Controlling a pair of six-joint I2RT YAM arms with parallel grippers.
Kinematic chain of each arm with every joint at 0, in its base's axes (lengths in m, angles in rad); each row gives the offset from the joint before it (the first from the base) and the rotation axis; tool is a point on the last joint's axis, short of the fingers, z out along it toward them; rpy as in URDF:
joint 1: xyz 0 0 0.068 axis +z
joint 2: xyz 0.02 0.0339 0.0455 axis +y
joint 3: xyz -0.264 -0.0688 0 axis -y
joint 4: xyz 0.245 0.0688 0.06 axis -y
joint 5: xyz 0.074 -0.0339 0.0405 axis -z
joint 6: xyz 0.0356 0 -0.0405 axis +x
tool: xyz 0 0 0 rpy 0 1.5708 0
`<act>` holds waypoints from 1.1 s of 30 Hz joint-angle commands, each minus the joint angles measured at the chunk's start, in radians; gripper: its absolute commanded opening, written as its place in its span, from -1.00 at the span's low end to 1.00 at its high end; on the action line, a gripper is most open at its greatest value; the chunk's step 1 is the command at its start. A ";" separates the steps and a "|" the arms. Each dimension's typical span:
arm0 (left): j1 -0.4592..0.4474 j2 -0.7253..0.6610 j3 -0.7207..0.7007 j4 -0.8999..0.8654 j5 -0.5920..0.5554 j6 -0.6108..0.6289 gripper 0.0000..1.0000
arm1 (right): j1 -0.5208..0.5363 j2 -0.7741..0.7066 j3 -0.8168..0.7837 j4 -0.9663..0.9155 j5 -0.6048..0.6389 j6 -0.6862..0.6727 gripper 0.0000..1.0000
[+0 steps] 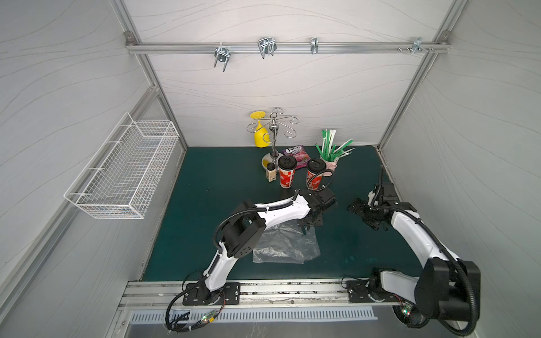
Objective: Pack milk tea into plastic carrier bags
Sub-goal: Pick up the plastic carrier bag from the center of the board.
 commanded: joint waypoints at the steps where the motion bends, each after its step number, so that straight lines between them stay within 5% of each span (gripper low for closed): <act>1: -0.004 0.032 0.054 -0.047 -0.008 -0.012 0.26 | -0.009 -0.012 -0.004 -0.002 -0.032 0.011 0.86; 11: -0.012 0.146 0.155 -0.064 0.033 0.020 -0.20 | -0.009 -0.078 -0.041 0.041 -0.053 0.041 0.87; 15: -0.012 0.163 0.167 -0.071 0.030 0.030 -0.25 | -0.010 -0.066 -0.039 0.042 -0.060 0.039 0.86; 26: -0.012 0.083 0.168 -0.063 0.044 0.047 -1.00 | -0.009 -0.064 -0.045 0.054 -0.111 0.039 0.87; 33: -0.002 -0.053 0.155 -0.062 0.045 0.079 -1.00 | 0.026 -0.041 -0.044 0.077 -0.267 0.027 0.87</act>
